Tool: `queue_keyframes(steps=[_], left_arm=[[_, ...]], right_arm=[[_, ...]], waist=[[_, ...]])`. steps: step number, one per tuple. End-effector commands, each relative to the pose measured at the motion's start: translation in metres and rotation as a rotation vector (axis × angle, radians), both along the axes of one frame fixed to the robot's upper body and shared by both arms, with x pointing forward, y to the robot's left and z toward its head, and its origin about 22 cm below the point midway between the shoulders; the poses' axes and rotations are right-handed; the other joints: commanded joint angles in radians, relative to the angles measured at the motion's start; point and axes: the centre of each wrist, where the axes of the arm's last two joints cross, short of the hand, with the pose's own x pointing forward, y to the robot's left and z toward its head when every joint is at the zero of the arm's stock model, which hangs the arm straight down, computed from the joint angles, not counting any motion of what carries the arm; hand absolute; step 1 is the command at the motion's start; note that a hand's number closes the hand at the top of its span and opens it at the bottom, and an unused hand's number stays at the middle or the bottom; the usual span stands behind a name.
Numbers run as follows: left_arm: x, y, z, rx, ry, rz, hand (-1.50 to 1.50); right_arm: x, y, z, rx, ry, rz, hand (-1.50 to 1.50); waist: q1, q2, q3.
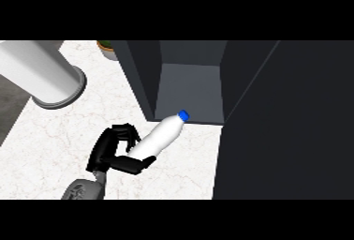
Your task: Pick up the bottled water, place it into the cabinet and close the cabinet
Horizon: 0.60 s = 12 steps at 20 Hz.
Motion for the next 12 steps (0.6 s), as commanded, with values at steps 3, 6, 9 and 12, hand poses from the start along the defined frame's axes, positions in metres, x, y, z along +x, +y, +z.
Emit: queue_keyframes(steps=[3, 6, 9, 12], left_arm=[[-0.026, 0.004, -0.026, -0.477, -0.188, 0.144, 1.50], [-0.009, -0.012, -0.028, -0.538, -0.200, 0.123, 1.50], [-0.015, -0.018, -0.045, -0.537, -0.221, 0.081, 1.50], [0.003, -0.040, -0.027, -0.538, -0.241, 0.051, 1.50]], right_arm=[[0.001, 0.002, 0.011, 0.023, -0.031, 0.029, -1.50], [-0.002, 0.001, 0.025, 0.037, -0.035, 0.076, -1.50], [0.006, 0.000, 0.017, 0.030, -0.023, 0.063, -1.50], [0.008, 0.000, 0.030, 0.025, -0.032, 0.046, -1.50]], waist=[[-0.046, 0.015, 0.012], [-0.075, 0.013, 0.017], [-0.063, 0.012, 0.019], [-0.061, 0.012, 0.019]])
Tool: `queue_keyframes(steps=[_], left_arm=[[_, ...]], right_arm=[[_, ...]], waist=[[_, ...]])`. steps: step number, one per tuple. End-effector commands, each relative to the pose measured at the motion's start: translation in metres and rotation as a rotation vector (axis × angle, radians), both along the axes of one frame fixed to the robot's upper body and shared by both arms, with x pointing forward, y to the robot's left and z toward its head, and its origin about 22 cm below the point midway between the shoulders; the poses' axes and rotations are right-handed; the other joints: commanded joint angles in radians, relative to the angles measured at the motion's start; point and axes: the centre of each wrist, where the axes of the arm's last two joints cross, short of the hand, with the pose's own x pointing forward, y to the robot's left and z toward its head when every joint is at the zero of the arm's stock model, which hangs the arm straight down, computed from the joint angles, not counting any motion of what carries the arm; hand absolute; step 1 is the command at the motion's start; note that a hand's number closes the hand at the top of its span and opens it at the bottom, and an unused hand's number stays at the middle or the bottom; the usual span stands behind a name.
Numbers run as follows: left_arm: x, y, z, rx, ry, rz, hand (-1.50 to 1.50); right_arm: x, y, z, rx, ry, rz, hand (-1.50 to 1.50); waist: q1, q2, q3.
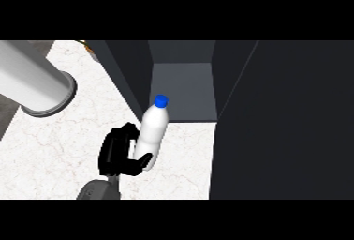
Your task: Pick up the bottled water, place it into the cabinet and close the cabinet
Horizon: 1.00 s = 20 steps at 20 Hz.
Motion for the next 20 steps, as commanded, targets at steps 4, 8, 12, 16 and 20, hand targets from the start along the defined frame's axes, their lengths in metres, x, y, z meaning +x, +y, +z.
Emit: queue_keyframes(steps=[4, 8, 12, 16, 20], left_arm=[[0.027, -0.043, 0.026, 0.079, -0.090, -0.021, 1.50], [0.062, -0.060, 0.064, 0.119, -0.102, -0.010, 1.50], [0.075, -0.077, 0.067, 0.160, -0.087, 0.004, 1.50], [0.100, -0.106, 0.105, 0.226, -0.120, 0.004, 1.50], [0.115, -0.111, 0.104, 0.306, -0.035, 0.049, 1.50]], right_arm=[[0.004, 0.002, 0.015, 0.052, -0.035, 0.006, -1.50], [0.000, -0.004, 0.012, 0.042, -0.019, 0.000, -1.50], [-0.004, -0.011, 0.036, 0.023, -0.055, -0.005, -1.50], [0.004, -0.009, 0.006, 0.040, -0.032, -0.007, -1.50], [-0.002, -0.014, 0.017, 0.041, -0.044, -0.011, -1.50]], waist=[[-0.003, -0.001, 0.003], [-0.009, -0.001, 0.003], [-0.019, 0.002, 0.002], [-0.024, 0.002, 0.003], [-0.033, 0.003, 0.003]])
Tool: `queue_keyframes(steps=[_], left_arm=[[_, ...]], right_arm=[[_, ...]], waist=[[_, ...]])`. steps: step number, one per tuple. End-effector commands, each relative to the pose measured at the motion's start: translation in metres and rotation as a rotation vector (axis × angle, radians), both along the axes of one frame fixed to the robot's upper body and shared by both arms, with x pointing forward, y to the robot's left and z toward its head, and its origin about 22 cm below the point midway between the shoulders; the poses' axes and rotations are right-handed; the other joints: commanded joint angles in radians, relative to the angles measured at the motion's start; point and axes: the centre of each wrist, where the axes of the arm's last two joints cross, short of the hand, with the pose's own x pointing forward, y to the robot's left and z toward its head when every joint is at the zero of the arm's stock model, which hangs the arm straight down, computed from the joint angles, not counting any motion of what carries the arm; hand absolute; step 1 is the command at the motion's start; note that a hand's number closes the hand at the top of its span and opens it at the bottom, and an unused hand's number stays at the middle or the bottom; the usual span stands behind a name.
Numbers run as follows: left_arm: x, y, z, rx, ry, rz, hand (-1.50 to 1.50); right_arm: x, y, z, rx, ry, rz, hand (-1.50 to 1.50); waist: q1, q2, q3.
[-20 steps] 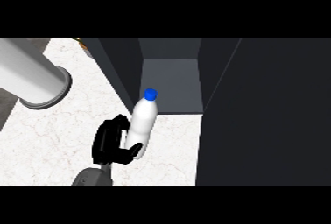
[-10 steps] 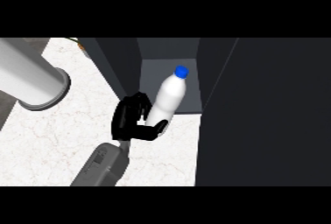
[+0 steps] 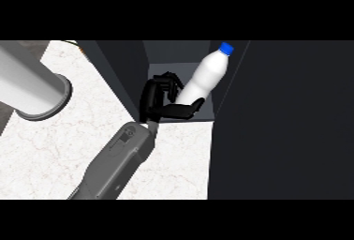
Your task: Pick up the bottled water, place it into the cabinet and close the cabinet
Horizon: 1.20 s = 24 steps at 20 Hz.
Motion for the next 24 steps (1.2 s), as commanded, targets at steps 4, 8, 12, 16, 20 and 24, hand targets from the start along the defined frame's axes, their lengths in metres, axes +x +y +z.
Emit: queue_keyframes(steps=[4, 8, 12, 16, 20, 24], left_arm=[[0.031, -0.012, 0.014, 0.073, 0.049, 0.109, 1.50], [0.045, -0.015, 0.022, 0.118, 0.063, 0.112, 1.50], [0.063, 0.007, 0.019, 0.279, 0.046, 0.162, 1.50], [0.057, 0.010, -0.003, 0.338, 0.077, 0.273, 1.50], [0.060, 0.018, -0.006, 0.269, 0.125, 0.348, 1.50], [0.075, 0.033, 0.013, 0.290, 0.078, 0.349, 1.50]], right_arm=[[0.000, 0.005, 0.012, 0.041, -0.006, 0.004, -1.50], [0.006, -0.009, 0.026, 0.036, -0.040, 0.026, -1.50], [0.008, -0.010, 0.010, 0.052, -0.051, 0.025, -1.50], [0.006, -0.007, 0.012, 0.047, -0.050, 0.038, -1.50], [0.006, -0.012, 0.013, 0.045, -0.050, 0.043, -1.50], [0.008, -0.008, 0.013, 0.046, -0.071, 0.044, -1.50]], waist=[[-0.020, 0.005, -0.001], [-0.025, 0.012, 0.000], [-0.035, 0.019, 0.000], [-0.050, 0.023, 0.000], [-0.051, 0.027, -0.001], [-0.051, 0.029, -0.002]])
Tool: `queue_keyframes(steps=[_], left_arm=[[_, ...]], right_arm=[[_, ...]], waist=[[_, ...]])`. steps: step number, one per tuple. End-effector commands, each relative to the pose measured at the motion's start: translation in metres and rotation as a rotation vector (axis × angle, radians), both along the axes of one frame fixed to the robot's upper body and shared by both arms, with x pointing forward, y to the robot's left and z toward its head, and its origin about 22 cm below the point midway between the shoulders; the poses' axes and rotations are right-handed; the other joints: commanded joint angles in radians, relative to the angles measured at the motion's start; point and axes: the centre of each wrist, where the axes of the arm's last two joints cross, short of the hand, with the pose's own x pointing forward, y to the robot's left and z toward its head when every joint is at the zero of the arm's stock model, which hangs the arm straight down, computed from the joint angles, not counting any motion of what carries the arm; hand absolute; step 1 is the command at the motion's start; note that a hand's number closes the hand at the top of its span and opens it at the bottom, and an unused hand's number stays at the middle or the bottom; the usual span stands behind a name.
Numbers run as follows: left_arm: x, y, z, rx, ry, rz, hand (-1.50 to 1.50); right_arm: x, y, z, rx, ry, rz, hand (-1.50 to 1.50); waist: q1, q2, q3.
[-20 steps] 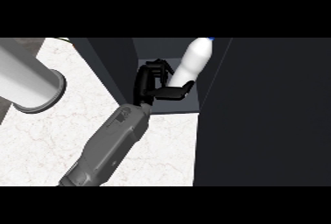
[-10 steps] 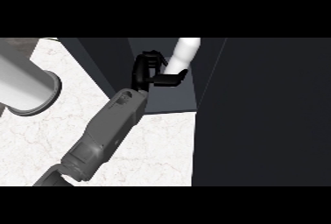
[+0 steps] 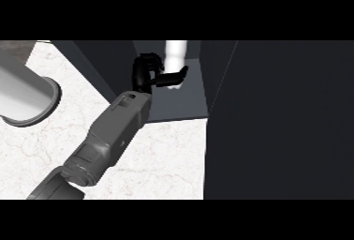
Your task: Pick up the bottled water, place it into the cabinet and close the cabinet
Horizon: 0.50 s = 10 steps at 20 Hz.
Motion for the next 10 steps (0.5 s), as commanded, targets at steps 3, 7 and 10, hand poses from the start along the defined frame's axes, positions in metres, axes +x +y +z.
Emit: queue_keyframes(steps=[3, 7, 10], left_arm=[[0.012, 0.025, 0.010, 0.125, -0.044, 0.056, -1.50], [0.014, 0.013, 0.017, 0.193, -0.096, 0.080, -1.50], [0.013, 0.012, 0.015, 0.221, -0.098, 0.100, -1.50]], right_arm=[[-0.004, 0.001, 0.011, 0.045, -0.013, 0.039, -1.50], [-0.002, -0.002, 0.012, 0.023, -0.043, 0.035, -1.50], [-0.004, -0.003, 0.010, 0.044, -0.027, 0.051, -1.50]], waist=[[-0.026, 0.010, 0.000], [-0.028, 0.010, 0.000], [-0.026, 0.010, 0.000]])
